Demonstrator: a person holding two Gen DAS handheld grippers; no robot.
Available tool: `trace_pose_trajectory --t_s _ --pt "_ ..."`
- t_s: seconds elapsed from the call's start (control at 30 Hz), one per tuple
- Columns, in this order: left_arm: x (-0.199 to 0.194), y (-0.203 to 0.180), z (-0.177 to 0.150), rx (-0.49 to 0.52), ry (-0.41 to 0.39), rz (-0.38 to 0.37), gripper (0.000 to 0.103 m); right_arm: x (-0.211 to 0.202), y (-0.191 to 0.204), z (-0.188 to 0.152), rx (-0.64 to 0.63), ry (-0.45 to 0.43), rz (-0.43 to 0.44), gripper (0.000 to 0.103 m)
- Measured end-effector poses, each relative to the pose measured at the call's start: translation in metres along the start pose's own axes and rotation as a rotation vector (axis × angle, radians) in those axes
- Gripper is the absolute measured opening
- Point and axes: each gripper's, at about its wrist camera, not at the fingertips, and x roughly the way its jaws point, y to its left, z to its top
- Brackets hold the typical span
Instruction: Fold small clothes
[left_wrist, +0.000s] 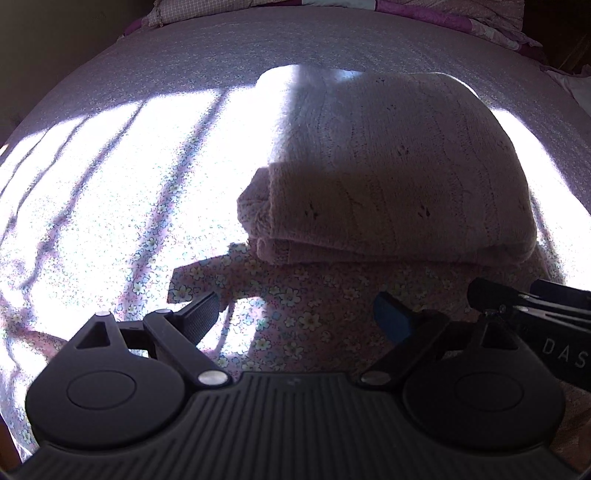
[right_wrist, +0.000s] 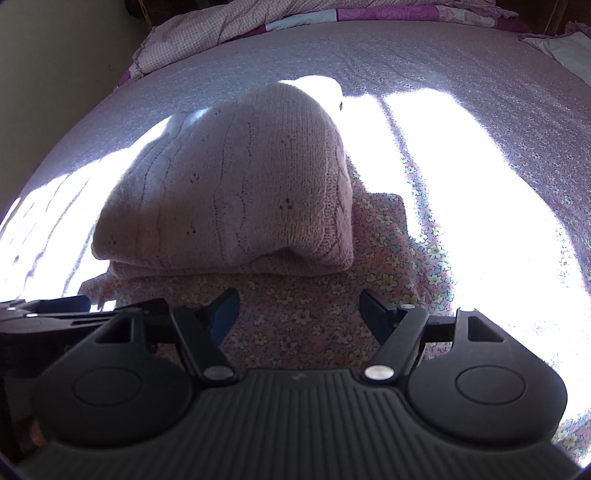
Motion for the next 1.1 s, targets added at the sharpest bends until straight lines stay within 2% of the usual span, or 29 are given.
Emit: trace_pose_trajectory --t_s 1.1 --pt "-0.0005 0.0042 0.0000 -0.005 -0.011 -0.004 0.095 -0.0037 0.0000 -0.0016 0.004 -0.004 0.006 0.074"
